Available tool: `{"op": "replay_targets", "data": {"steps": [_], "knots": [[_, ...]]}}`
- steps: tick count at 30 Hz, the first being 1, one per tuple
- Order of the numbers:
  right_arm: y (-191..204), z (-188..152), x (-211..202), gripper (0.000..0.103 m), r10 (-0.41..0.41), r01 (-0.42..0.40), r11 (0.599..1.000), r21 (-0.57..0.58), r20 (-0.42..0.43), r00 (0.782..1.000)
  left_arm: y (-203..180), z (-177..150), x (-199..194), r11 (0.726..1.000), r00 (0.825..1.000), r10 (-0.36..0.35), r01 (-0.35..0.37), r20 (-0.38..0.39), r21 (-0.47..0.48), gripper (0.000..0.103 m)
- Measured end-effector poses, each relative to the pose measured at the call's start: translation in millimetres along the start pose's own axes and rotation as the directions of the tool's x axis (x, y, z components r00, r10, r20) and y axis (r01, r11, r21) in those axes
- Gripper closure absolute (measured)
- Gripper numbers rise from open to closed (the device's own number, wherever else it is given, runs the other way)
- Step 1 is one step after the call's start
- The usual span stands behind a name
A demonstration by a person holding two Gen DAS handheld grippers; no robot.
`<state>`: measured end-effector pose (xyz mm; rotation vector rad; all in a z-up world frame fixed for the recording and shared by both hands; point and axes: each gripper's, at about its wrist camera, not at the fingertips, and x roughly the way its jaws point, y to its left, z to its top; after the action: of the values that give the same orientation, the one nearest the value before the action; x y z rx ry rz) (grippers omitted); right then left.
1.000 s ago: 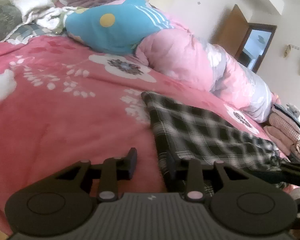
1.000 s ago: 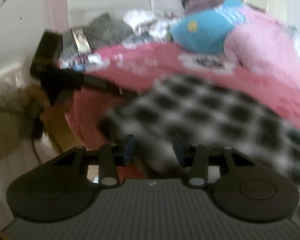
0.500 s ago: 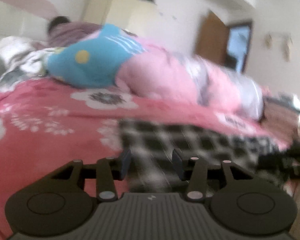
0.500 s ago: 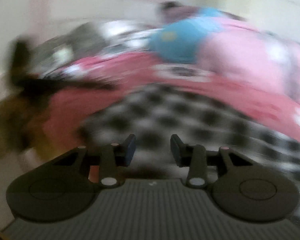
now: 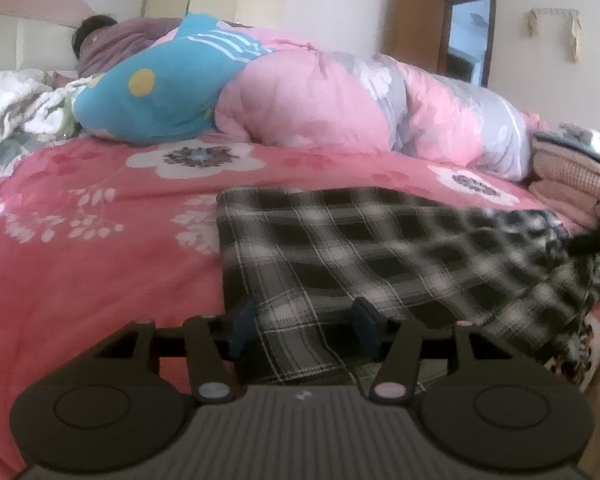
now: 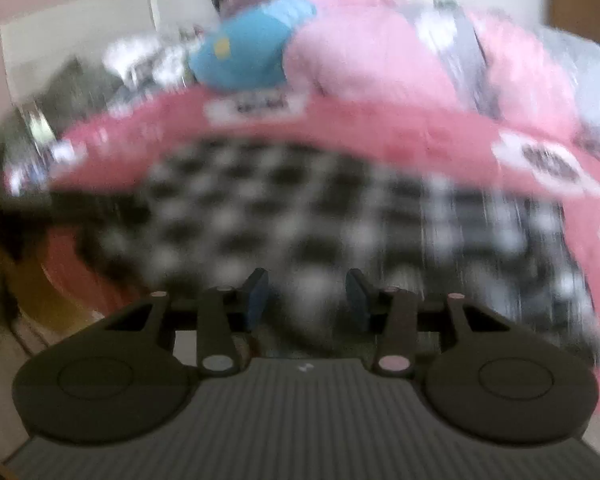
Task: Fold clothes
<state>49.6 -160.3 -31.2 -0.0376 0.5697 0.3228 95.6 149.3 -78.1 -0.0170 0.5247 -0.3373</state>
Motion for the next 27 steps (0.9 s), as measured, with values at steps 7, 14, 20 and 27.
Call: {"op": "replay_targets", "data": {"steps": [7, 14, 20, 27], "knots": [[31, 91, 83, 0.061, 0.264, -0.265, 0.964, -0.018, -0.049, 0.963, -2, -4, -3, 1.0, 1.0, -0.006, 0.007, -0.03, 0.026, 0.044], [103, 128, 207, 0.064, 0.319, -0.345, 0.932, -0.111, -0.2, 0.927, 2, -7, -5, 0.999, 0.998, -0.035, 0.037, -0.048, 0.039, 0.043], [102, 141, 276, 0.067, 0.263, -0.281, 0.958, -0.051, -0.228, 0.938, 5, -6, -7, 0.998, 0.997, -0.052, 0.053, -0.059, 0.028, 0.043], [75, 160, 249, 0.065, 0.259, -0.253, 0.966, 0.058, -0.173, 0.95, 8, -7, -12, 0.998, 0.996, -0.063, 0.063, -0.061, 0.009, 0.043]]}}
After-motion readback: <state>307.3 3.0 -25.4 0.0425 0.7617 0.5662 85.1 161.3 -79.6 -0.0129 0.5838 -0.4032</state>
